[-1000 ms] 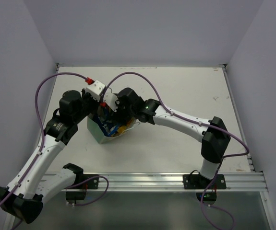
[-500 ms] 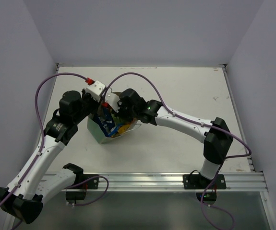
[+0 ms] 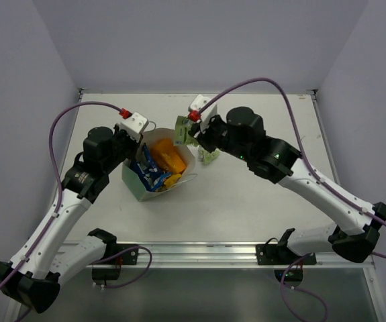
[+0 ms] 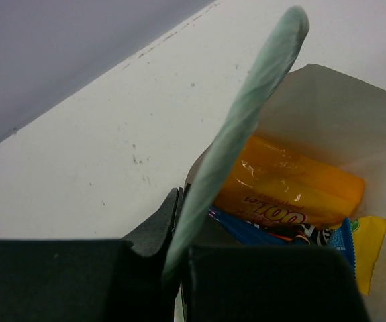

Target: Take the snacks out of the paper bag

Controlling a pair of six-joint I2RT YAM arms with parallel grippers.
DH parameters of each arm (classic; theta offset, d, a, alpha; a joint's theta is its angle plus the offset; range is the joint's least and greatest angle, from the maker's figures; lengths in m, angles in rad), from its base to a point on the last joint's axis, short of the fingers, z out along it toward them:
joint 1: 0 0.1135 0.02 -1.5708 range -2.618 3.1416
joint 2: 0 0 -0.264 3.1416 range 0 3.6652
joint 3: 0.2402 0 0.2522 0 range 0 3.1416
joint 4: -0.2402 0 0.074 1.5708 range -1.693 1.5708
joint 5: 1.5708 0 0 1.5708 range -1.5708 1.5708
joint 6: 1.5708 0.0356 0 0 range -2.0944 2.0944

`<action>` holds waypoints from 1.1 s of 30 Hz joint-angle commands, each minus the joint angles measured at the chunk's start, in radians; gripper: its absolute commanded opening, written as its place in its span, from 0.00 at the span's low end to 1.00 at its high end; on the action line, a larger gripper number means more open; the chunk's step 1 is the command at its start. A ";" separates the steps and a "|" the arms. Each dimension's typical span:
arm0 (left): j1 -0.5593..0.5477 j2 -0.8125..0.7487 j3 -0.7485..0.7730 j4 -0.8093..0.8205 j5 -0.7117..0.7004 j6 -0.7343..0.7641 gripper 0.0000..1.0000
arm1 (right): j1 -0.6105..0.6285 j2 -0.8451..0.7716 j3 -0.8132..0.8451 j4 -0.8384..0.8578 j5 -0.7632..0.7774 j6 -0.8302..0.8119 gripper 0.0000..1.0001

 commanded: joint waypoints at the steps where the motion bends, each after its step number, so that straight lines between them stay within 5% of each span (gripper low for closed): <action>1: -0.006 -0.003 0.033 0.078 -0.026 0.026 0.00 | -0.117 -0.057 0.007 0.039 0.101 0.106 0.00; 6: -0.006 0.006 0.045 0.099 0.018 0.092 0.00 | -0.364 -0.071 -0.151 0.089 0.110 0.323 0.00; 9: -0.006 0.018 0.062 0.110 0.059 0.141 0.00 | -0.549 0.007 -0.235 0.105 -0.008 0.439 0.00; 14: -0.006 0.040 0.097 0.118 0.083 0.226 0.00 | -0.651 0.168 -0.350 0.244 -0.166 0.585 0.00; 20: -0.005 0.051 0.094 0.132 0.136 0.312 0.00 | -0.675 0.397 -0.246 0.267 -0.200 0.636 0.02; 23: -0.006 0.034 0.065 0.132 0.165 0.319 0.00 | -0.682 0.474 -0.212 0.263 -0.196 0.647 0.24; 24: -0.006 0.023 0.059 0.133 0.178 0.313 0.00 | -0.680 0.482 -0.209 0.254 -0.195 0.642 0.49; 27: -0.006 -0.003 0.031 0.129 0.170 0.288 0.00 | -0.677 0.430 -0.243 0.252 -0.209 0.607 0.70; 33: -0.006 -0.044 0.021 0.116 0.144 0.256 0.00 | -0.555 0.126 -0.271 0.180 -0.186 0.432 0.77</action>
